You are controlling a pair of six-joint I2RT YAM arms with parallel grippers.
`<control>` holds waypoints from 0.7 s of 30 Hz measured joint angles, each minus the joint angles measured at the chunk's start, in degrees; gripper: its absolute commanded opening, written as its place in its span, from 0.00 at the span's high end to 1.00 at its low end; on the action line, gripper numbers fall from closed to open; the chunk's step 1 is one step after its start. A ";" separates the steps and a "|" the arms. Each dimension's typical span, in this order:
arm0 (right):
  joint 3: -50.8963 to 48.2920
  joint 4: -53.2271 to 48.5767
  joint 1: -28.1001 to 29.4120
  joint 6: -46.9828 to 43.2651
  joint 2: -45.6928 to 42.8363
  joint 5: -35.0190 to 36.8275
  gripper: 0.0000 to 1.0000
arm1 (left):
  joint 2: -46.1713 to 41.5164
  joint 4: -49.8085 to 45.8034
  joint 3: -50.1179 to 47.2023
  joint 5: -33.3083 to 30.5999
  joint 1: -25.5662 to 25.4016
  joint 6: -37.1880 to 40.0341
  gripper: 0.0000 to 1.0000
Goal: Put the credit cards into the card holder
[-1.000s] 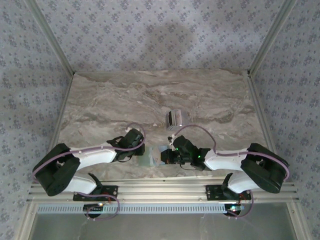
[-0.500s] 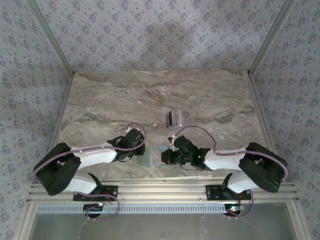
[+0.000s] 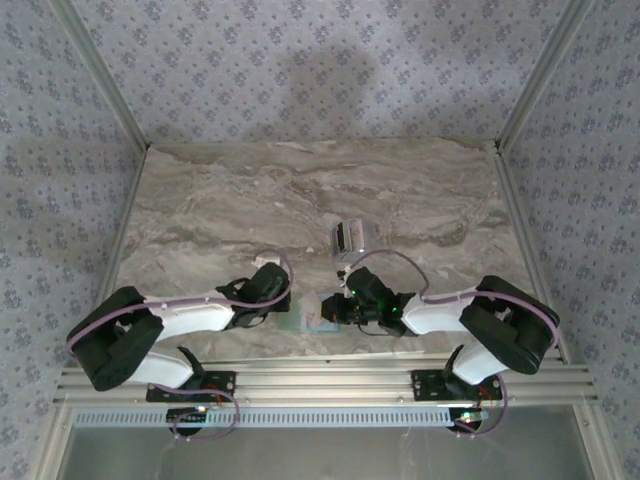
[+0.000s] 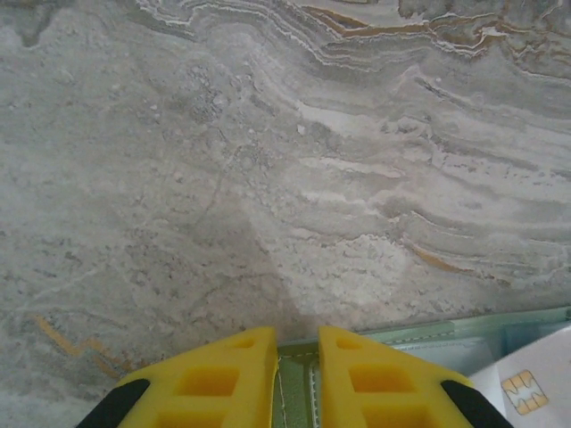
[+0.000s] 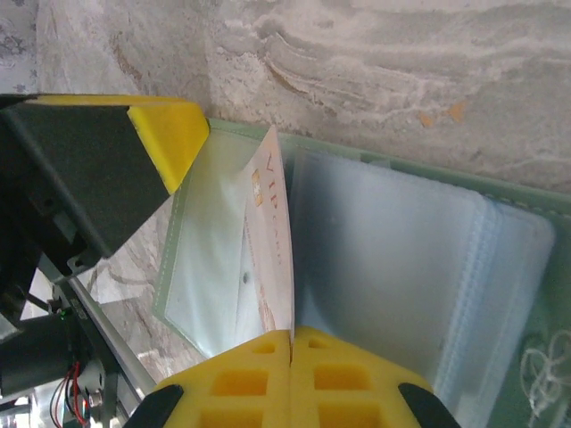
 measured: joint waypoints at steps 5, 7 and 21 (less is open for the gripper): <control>0.74 1.07 -0.04 0.55 1.90 0.02 1.00 | -0.02 2.45 -1.49 -1.70 -0.98 -1.53 0.84; 1.05 1.07 -0.04 0.55 2.27 0.09 1.00 | -0.02 3.19 -1.95 -2.58 -1.46 -2.12 0.86; 9.97 -9.62 -2.23 -4.37 5.27 -3.37 1.00 | -5.92 4.68 -6.54 -4.83 -2.54 -6.91 0.83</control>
